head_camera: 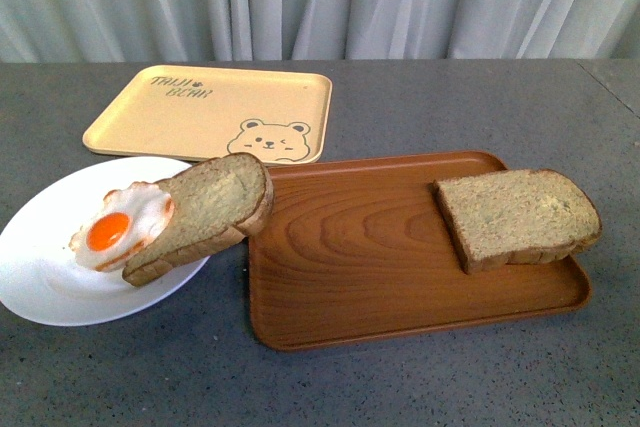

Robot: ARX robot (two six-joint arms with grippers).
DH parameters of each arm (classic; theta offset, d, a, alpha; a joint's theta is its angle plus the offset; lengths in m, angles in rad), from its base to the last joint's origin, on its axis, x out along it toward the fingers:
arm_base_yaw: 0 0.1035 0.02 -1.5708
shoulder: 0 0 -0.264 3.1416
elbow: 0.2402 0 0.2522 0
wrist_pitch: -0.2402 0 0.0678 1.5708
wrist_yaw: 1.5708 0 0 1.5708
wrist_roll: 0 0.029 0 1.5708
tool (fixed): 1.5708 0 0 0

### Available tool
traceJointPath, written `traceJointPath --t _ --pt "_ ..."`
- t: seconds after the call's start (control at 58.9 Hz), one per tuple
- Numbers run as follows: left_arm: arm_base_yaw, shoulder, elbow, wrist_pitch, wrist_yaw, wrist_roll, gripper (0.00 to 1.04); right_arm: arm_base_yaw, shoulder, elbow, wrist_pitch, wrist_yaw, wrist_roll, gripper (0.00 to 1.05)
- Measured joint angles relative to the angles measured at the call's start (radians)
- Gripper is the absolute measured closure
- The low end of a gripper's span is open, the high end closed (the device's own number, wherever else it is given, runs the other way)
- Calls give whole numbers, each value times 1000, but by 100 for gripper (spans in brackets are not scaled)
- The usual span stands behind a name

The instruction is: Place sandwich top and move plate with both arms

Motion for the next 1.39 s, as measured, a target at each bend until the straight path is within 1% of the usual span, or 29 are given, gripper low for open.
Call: traceJointPath --t 0.102,0.255,0.544,0.713,0.747,0.934,1.138,1.189,1.274,1.393 --pt "0 0 0 0 0 0 9 50 156 97 16 -4 48 9" --pt "0 0 0 0 0 0 9 118 304 203 25 9 96 9" --pt "0 0 0 0 0 0 9 211 433 288 31 42 140 10" --pt "0 0 0 0 0 0 9 240 456 311 35 58 164 35" --pt "0 0 0 0 0 0 9 244 456 312 35 57 171 42" --pt "0 0 0 0 0 0 9 248 442 314 32 55 189 69" --pt "0 0 0 0 0 0 9 262 333 314 10 34 236 98" --pt "0 0 0 0 0 0 9 287 282 316 5 29 263 102" --pt "0 0 0 0 0 0 9 343 233 336 -3 29 299 102" --pt "0 0 0 0 0 0 9 470 224 417 -13 39 370 102"
